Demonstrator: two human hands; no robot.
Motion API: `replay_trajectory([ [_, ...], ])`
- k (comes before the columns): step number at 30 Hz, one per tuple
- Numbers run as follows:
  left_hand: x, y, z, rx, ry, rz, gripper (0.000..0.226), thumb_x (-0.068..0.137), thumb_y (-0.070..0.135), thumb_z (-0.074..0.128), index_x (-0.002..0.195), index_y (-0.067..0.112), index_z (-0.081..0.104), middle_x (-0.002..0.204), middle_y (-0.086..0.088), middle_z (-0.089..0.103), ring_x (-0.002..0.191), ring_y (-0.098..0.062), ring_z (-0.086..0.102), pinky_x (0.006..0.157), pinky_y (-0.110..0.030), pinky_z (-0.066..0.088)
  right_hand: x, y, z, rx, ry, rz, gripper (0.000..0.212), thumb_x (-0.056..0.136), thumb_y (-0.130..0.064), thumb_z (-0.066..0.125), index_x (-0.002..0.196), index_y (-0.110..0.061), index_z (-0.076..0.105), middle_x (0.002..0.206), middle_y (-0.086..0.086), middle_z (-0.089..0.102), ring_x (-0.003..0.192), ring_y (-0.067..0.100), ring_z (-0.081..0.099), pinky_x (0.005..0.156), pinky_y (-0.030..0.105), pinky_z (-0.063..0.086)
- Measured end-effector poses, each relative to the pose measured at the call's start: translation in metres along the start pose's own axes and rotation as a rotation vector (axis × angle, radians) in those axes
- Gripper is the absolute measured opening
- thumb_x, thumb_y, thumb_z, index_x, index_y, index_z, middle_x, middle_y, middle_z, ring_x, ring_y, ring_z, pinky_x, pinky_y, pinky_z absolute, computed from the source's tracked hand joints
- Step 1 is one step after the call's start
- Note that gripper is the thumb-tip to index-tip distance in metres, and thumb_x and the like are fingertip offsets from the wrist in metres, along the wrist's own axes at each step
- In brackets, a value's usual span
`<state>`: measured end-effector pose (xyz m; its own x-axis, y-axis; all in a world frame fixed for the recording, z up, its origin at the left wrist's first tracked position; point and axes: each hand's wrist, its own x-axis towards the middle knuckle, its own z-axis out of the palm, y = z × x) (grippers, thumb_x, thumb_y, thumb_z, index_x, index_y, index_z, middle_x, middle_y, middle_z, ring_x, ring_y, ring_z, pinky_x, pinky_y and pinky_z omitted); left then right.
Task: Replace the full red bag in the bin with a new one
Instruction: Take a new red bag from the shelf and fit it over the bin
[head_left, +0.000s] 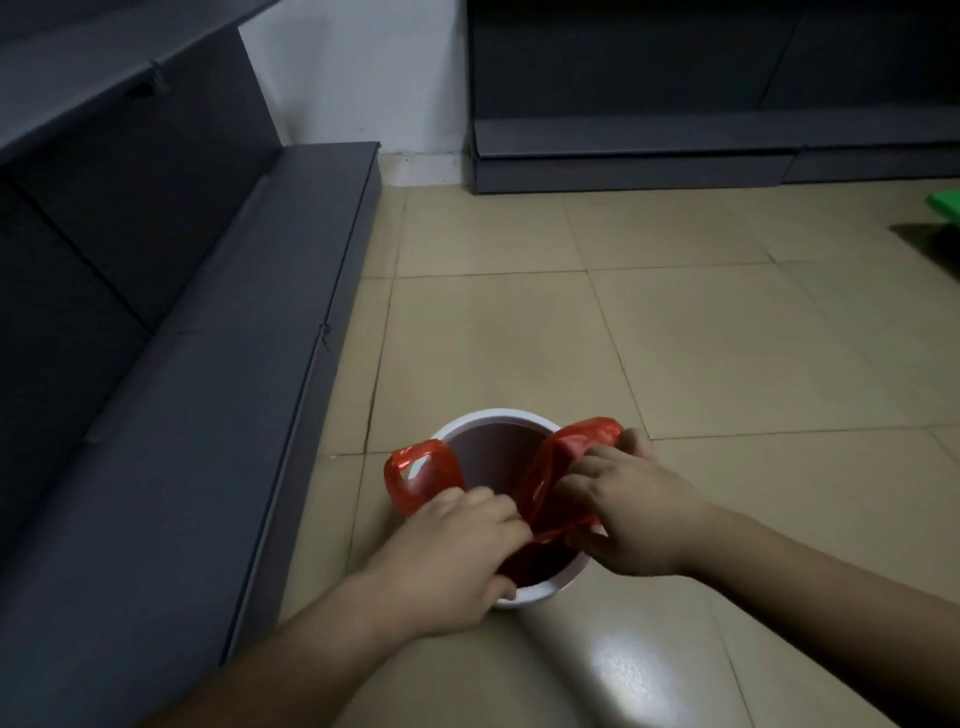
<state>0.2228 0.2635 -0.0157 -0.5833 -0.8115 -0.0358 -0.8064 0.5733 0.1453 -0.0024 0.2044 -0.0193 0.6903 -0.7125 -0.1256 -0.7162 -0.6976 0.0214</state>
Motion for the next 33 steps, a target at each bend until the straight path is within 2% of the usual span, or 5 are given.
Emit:
replay_trajectory([
  [4,0.001,-0.027,0.03,0.228,-0.095,0.014,0.029,0.072,0.036,0.072,0.098,0.025,0.066,0.095,0.003,0.065,0.093,-0.022,0.06,0.084,-0.04,0.046,-0.001,0.013,0.023,-0.119,-0.151,0.031,0.041,0.084,-0.044,0.066,0.12,-0.026,0.068,0.112,-0.002,0.071,0.117,0.029,0.055,0.112,0.059,0.015],
  [8,-0.005,-0.053,0.041,0.262,-0.007,0.046,0.006,0.072,0.031,0.075,0.075,0.03,0.069,0.071,0.011,0.063,0.074,-0.016,0.062,0.073,-0.038,0.049,-0.007,0.026,0.055,-0.186,0.087,-0.058,0.006,0.072,-0.024,0.077,0.076,-0.028,0.075,0.069,-0.01,0.068,0.08,0.023,0.066,0.095,0.05,0.026],
  [18,-0.069,-0.074,0.068,-0.042,0.036,0.176,0.035,0.092,0.034,0.057,0.126,0.04,0.064,0.127,0.019,0.065,0.118,-0.004,0.056,0.091,-0.019,0.051,-0.049,0.03,0.082,0.213,0.211,-0.281,0.012,0.085,-0.027,0.073,0.095,-0.025,0.079,0.081,-0.009,0.076,0.075,0.013,0.066,0.077,0.032,0.051],
  [24,-0.082,-0.071,0.084,-0.084,0.015,0.099,0.029,0.089,0.045,0.051,0.102,0.038,0.076,0.093,0.018,0.071,0.083,0.002,0.063,0.066,-0.01,0.048,-0.06,0.023,0.096,0.403,0.143,-0.186,0.01,0.085,-0.026,0.073,0.093,-0.024,0.08,0.081,-0.006,0.077,0.073,0.013,0.071,0.066,0.022,0.056],
  [33,-0.082,-0.078,0.105,-0.222,-0.1,-0.089,0.04,0.091,0.057,0.043,0.11,0.039,0.072,0.106,0.022,0.068,0.096,0.004,0.063,0.081,-0.023,0.054,-0.061,0.021,0.121,0.713,0.124,-0.067,0.032,0.089,-0.048,0.066,0.082,-0.019,0.079,0.08,-0.005,0.078,0.074,0.006,0.07,0.067,0.016,0.053],
])
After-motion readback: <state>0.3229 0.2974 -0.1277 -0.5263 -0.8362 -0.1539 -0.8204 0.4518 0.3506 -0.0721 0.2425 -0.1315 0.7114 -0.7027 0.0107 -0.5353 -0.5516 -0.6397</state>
